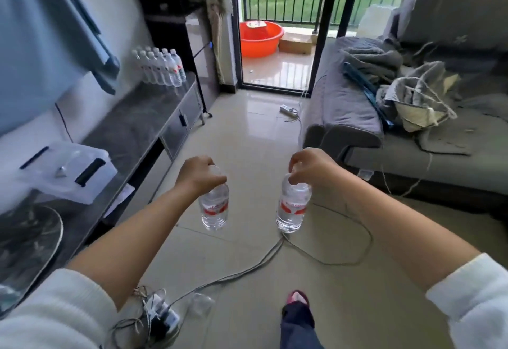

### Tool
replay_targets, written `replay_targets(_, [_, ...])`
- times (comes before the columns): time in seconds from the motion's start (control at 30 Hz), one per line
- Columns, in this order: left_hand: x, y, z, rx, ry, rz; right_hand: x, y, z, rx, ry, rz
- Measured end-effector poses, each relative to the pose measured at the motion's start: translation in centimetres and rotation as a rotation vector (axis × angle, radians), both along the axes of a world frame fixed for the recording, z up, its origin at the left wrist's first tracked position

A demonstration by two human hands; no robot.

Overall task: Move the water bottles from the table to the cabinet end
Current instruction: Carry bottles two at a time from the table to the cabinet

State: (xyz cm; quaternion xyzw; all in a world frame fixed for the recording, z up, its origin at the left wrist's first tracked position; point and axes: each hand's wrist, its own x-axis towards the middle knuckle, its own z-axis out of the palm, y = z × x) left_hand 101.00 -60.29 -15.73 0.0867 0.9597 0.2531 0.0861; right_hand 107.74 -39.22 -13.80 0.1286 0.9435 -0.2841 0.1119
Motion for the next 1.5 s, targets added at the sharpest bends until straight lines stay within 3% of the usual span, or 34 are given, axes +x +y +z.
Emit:
replay_targets(0.5, [-23.7,0.6,1.3,0.058,-0.079,0.316,-30.9,0.5,2.7,0.163,0.037,0.455])
replay_targets(0.73, [-34.9,-0.2,1.4,0.227,-0.045,0.47,-44.1,-0.5,2.1,0.143,0.043,0.472])
replay_targets(1.17, [-59.5,-6.0,0.9,0.163,-0.077,0.334,-69.4,-5.5,0.1,0.154,0.001,0.514])
replay_targets(1.5, [-76.0,-6.9,-1.6,0.21,-0.051,0.428,-86.5,-4.3,-1.7,0.158,-0.008,0.502])
